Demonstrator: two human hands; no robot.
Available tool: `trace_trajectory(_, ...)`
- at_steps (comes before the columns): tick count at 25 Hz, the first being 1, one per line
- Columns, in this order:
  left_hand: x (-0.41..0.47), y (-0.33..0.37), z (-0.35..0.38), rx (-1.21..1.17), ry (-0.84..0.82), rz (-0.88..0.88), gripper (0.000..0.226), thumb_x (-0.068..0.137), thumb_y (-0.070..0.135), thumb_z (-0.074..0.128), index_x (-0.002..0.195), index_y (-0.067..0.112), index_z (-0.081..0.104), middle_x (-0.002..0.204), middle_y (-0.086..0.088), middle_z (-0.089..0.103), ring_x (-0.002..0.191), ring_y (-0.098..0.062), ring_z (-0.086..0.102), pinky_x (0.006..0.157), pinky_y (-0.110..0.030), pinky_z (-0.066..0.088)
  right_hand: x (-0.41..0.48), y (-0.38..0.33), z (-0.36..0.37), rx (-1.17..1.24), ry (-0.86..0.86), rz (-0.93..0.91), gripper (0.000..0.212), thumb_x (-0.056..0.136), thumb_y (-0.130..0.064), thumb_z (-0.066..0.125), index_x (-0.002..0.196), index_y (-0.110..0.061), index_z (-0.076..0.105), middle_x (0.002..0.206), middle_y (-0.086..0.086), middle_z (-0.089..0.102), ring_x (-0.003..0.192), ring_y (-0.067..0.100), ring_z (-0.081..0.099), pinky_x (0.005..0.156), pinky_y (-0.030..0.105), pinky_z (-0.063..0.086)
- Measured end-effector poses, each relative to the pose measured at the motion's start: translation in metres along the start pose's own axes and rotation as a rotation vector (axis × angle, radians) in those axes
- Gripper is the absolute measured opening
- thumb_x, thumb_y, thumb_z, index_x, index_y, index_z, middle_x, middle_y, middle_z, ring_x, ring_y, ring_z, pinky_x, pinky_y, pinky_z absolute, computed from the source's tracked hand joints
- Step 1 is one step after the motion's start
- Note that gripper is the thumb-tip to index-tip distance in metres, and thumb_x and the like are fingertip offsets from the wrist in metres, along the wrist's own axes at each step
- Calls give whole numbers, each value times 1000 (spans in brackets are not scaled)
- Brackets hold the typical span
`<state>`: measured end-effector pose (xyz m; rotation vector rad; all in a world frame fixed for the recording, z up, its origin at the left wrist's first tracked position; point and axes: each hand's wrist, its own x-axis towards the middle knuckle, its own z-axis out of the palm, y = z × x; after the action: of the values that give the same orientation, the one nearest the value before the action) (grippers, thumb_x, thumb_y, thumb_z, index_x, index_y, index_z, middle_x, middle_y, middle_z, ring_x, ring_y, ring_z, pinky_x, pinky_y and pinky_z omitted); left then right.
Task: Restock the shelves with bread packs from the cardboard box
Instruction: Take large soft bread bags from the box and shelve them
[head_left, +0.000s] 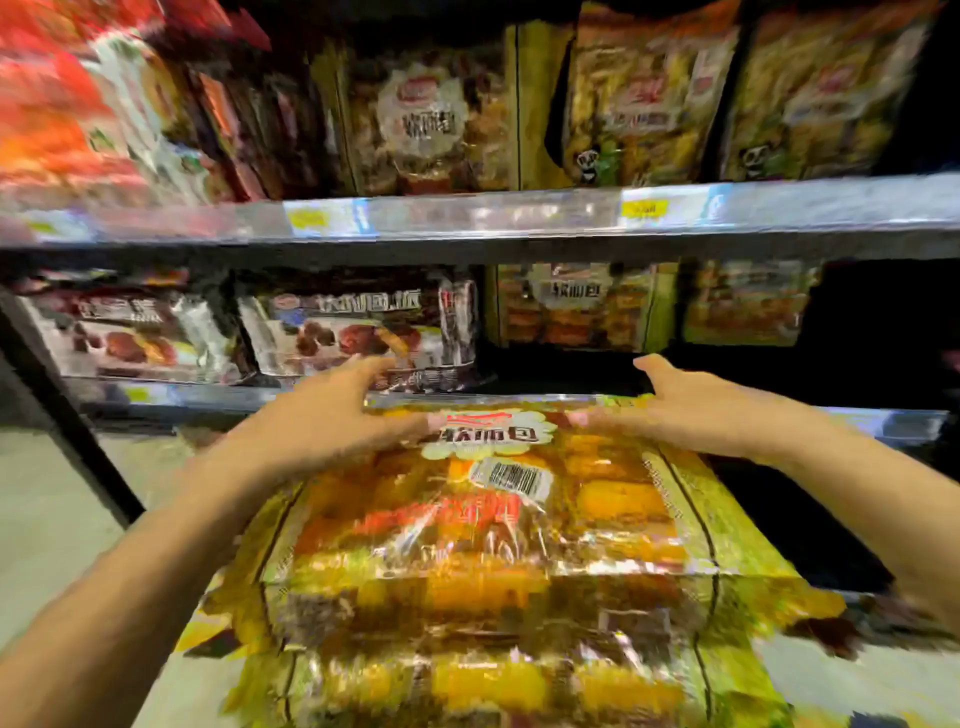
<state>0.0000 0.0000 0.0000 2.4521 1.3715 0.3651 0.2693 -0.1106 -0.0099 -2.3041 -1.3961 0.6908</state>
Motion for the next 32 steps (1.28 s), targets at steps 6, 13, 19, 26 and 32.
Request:
trace_trajectory(6, -25, -44, 22, -354, -102, -291, 122, 44, 93, 57, 145, 28, 37, 144, 3, 49, 128, -24, 52, 108, -38, 38, -16, 10, 22, 36, -79, 17, 128, 55, -89, 42, 154, -21, -4, 161, 1, 17, 144, 26, 28, 115, 40, 25)
trace_trajectory(13, -44, -51, 21, -1127, -393, -200, 78, 58, 51, 86, 121, 9, 65, 127, -13, 65, 118, -16, 62, 100, -28, 46, -17, 34, 29, 407, -83, 26, 79, 53, -78, 68, 115, -28, 67, 102, -6, 76, 90, 16, 73, 96, 41, 51)
trace_trajectory(19, -44, -45, 16, -1241, -283, -154, 80, 46, 39, 93, 118, 16, 66, 108, -18, 73, 91, -37, 72, 68, -42, 60, -26, 18, 12, 761, 101, -87, 36, 74, -34, 77, 102, -13, 68, 81, 8, 77, 69, 25, 75, 62, 32, 59)
trace_trajectory(26, -8, -30, -23, -1428, 157, 141, 68, 58, 15, 84, 121, 14, 60, 97, -16, 75, 78, -34, 74, 65, -46, 59, -12, -19, -67, 965, 283, -449, 42, 69, -40, 77, 104, -19, 66, 89, 6, 77, 75, 24, 75, 71, 37, 57)
trace_trajectory(32, 51, -16, -59, -1471, 280, 211, 51, 74, 14, 71, 124, 14, 60, 103, -18, 74, 76, -33, 74, 64, -47, 60, 26, -37, -90, 875, 29, -569, 74, 50, -45, 88, 117, -29, 62, 109, 3, 74, 100, 27, 70, 93, 50, 52)
